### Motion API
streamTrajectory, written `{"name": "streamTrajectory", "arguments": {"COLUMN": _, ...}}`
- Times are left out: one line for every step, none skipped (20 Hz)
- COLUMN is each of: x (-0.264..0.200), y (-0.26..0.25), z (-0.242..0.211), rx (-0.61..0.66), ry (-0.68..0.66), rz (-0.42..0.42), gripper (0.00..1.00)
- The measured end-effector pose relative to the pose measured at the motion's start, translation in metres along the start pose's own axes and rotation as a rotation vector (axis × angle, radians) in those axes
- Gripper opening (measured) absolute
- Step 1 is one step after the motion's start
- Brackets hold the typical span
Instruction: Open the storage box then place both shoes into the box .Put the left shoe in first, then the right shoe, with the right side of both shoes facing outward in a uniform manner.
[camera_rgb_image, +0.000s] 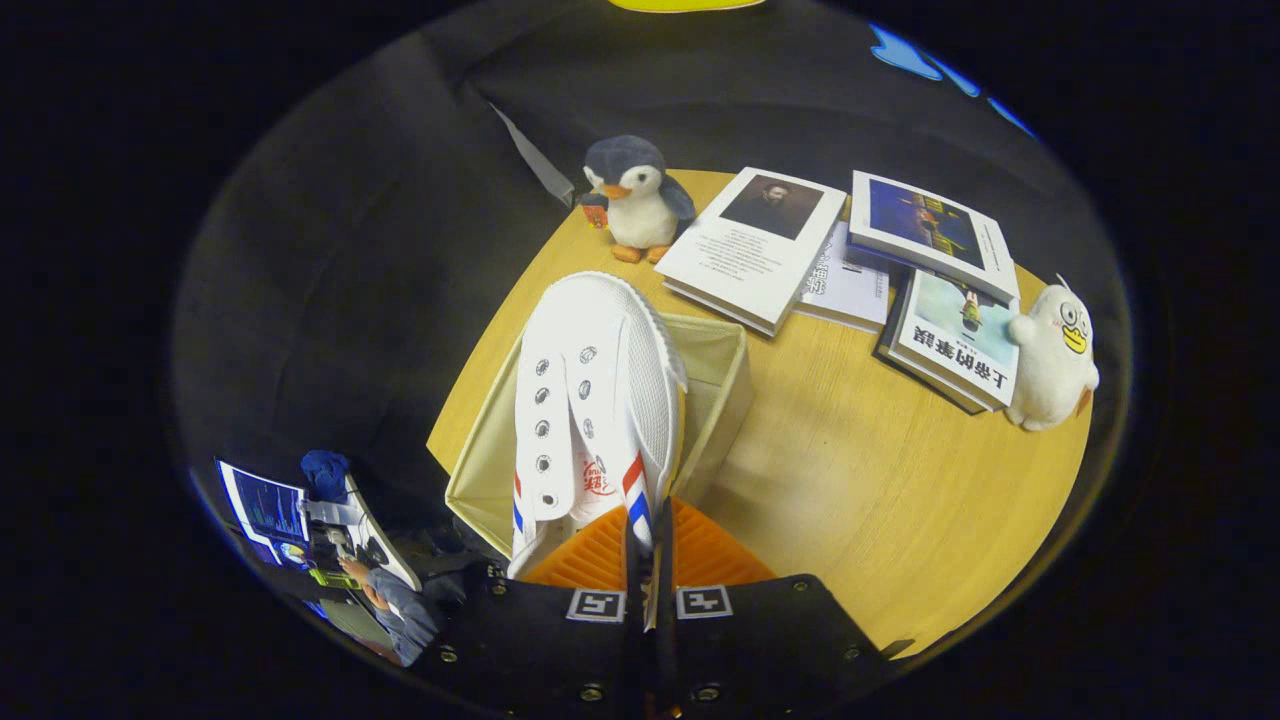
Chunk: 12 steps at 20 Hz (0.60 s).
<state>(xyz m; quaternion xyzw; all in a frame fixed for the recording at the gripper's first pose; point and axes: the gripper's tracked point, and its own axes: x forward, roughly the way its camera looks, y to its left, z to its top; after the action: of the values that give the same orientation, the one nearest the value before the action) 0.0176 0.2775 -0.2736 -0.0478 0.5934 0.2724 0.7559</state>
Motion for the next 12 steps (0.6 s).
{"name": "streamTrajectory", "arguments": {"x": 0.006, "y": 0.007, "z": 0.001, "rx": -0.006, "ry": 0.012, "rz": 0.004, "gripper": 0.05}}
{"name": "streamTrajectory", "arguments": {"x": 0.012, "y": 0.013, "z": 0.002, "rx": -0.006, "ry": 0.024, "rz": 0.009, "gripper": 0.05}}
{"name": "streamTrajectory", "arguments": {"x": 0.018, "y": 0.019, "z": 0.004, "rx": -0.007, "ry": 0.035, "rz": 0.013, "gripper": 0.05}}
{"name": "streamTrajectory", "arguments": {"x": 0.024, "y": 0.024, "z": 0.005, "rx": -0.009, "ry": 0.045, "rz": 0.015, "gripper": 0.04}}
{"name": "streamTrajectory", "arguments": {"x": 0.028, "y": 0.027, "z": 0.006, "rx": -0.016, "ry": 0.053, "rz": 0.012, "gripper": 0.04}}
{"name": "streamTrajectory", "arguments": {"x": 0.033, "y": 0.031, "z": 0.006, "rx": -0.023, "ry": 0.061, "rz": 0.008, "gripper": 0.04}}
{"name": "streamTrajectory", "arguments": {"x": 0.037, "y": 0.034, "z": 0.006, "rx": -0.030, "ry": 0.067, "rz": 0.005, "gripper": 0.05}}
{"name": "streamTrajectory", "arguments": {"x": 0.041, "y": 0.037, "z": 0.006, "rx": -0.036, "ry": 0.072, "rz": 0.002, "gripper": 0.04}}
{"name": "streamTrajectory", "arguments": {"x": 0.044, "y": 0.039, "z": 0.006, "rx": -0.040, "ry": 0.077, "rz": -0.001, "gripper": 0.04}}
{"name": "streamTrajectory", "arguments": {"x": 0.047, "y": 0.041, "z": 0.005, "rx": -0.044, "ry": 0.081, "rz": -0.004, "gripper": 0.05}}
{"name": "streamTrajectory", "arguments": {"x": 0.049, "y": 0.043, "z": 0.005, "rx": -0.049, "ry": 0.082, "rz": -0.007, "gripper": 0.04}}
{"name": "streamTrajectory", "arguments": {"x": 0.052, "y": 0.044, "z": 0.005, "rx": -0.052, "ry": 0.081, "rz": -0.014, "gripper": 0.04}}
